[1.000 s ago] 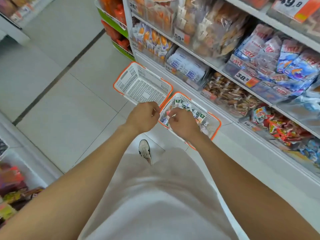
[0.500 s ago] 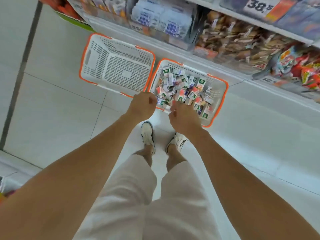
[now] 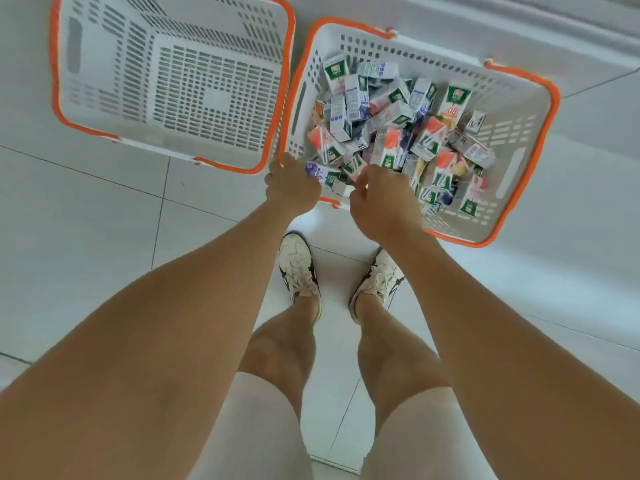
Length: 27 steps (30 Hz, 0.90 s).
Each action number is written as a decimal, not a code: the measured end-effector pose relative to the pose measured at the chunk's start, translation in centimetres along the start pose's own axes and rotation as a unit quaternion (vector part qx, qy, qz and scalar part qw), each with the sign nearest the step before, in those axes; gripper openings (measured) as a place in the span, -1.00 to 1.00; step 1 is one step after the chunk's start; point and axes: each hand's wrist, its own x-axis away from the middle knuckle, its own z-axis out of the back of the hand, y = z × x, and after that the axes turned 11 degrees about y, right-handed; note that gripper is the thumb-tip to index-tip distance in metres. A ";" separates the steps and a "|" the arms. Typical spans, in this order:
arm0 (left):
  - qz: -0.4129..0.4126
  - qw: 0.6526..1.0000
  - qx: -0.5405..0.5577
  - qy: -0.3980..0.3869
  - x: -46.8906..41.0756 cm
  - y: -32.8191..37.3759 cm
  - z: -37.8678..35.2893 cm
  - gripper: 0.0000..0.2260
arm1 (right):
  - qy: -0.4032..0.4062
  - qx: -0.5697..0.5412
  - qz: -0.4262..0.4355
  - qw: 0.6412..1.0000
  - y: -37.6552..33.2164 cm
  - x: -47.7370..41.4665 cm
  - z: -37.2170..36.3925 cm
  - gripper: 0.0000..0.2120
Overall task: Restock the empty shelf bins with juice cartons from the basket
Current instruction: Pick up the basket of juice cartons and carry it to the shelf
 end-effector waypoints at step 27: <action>-0.083 0.928 0.344 -0.116 7.4 11.5 -4.1 -0.63 | 0.117 -0.068 -0.335 0.932 14.5 2.6 -0.1 -0.54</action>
